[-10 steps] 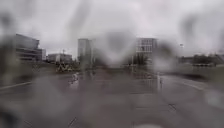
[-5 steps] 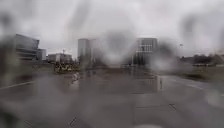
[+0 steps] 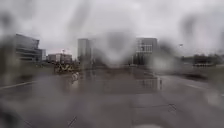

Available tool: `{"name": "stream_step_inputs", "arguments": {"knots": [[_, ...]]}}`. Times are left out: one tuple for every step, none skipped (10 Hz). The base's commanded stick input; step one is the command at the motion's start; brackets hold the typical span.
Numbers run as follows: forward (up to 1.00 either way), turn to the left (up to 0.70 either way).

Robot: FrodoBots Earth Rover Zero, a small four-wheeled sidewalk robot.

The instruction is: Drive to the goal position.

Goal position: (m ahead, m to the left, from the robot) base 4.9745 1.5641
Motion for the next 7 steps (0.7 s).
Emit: {"name": "stream_step_inputs", "arguments": {"knots": [[0.07,0.00],[0.07,0.00],[0.07,0.00],[0.07,0.00],[0.07,0.00],[0.07,0.00],[0.07,0.00]]}}
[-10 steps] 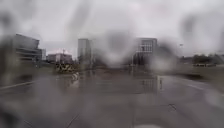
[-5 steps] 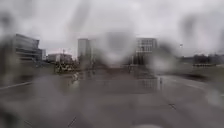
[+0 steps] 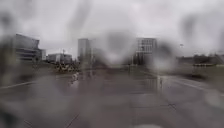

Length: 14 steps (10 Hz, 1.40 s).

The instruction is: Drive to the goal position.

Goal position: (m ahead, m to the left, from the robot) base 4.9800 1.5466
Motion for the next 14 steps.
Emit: {"name": "stream_step_inputs", "arguments": {"knots": [[0.07,0.00],[0.07,0.00],[0.07,0.00],[0.07,0.00],[0.07,0.00],[0.07,0.00],[0.07,0.00],[0.07,0.00],[0.07,0.00],[0.07,0.00],[0.07,0.00],[0.07,0.00],[0.07,0.00],[0.07,0.00]]}}
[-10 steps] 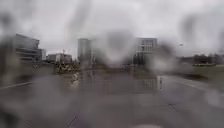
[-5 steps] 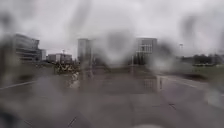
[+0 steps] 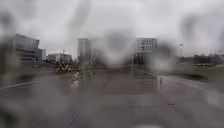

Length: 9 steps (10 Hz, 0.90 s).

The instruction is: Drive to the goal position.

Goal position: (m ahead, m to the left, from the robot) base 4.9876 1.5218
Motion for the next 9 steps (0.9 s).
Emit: {"name": "stream_step_inputs", "arguments": {"knots": [[0.07,0.00],[0.07,0.00],[0.07,0.00],[0.07,0.00],[0.07,0.00],[0.07,0.00],[0.07,0.00],[0.07,0.00],[0.07,0.00]]}}
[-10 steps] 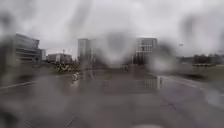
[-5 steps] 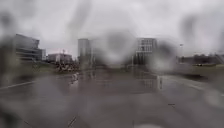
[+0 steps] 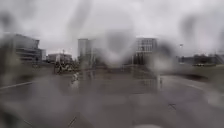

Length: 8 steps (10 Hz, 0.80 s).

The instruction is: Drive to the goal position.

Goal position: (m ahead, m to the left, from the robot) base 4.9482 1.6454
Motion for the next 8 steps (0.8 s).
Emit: {"name": "stream_step_inputs", "arguments": {"knots": [[0.07,0.00],[0.07,0.00],[0.07,0.00],[0.07,0.00],[0.07,0.00],[0.07,0.00],[0.07,0.00],[0.07,0.00]]}}
